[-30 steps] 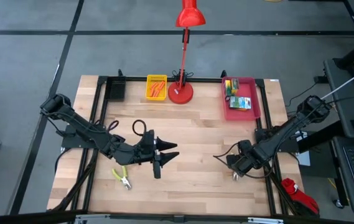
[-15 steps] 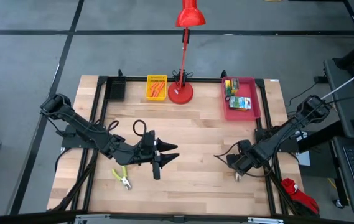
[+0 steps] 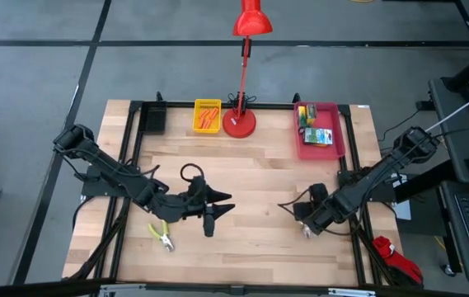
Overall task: Pick & Place School Supplies
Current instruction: Put the green hole puncher into the black bin
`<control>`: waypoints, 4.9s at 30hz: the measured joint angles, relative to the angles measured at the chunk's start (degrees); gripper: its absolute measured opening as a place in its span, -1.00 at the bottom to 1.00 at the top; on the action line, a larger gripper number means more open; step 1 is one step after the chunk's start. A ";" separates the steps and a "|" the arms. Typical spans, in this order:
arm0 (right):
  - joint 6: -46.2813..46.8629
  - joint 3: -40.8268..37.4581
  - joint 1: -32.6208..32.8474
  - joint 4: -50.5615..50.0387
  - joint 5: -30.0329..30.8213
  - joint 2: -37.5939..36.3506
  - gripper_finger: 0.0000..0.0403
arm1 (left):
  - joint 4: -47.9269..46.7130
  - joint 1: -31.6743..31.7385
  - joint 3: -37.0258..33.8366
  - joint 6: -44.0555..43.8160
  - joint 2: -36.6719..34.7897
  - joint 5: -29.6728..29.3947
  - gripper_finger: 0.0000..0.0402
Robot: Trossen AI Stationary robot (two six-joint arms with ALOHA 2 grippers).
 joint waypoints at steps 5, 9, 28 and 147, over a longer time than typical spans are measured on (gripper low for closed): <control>-7.60 4.70 -3.04 -0.21 6.04 0.00 -0.47 | -8.01 -0.75 0.00 -7.42 0.00 -0.31 -0.21; -14.81 7.82 -6.70 -1.07 6.97 -0.02 -0.50 | -10.41 -1.07 0.00 -10.65 0.00 -0.33 -0.21; -23.84 8.92 -7.72 -8.02 -3.57 1.51 -0.24 | -9.75 -2.60 0.04 -12.87 2.83 -0.18 -0.21; -72.68 53.88 -11.68 10.75 16.02 9.57 -0.80 | 31.85 2.12 -0.02 15.34 3.04 11.96 -0.58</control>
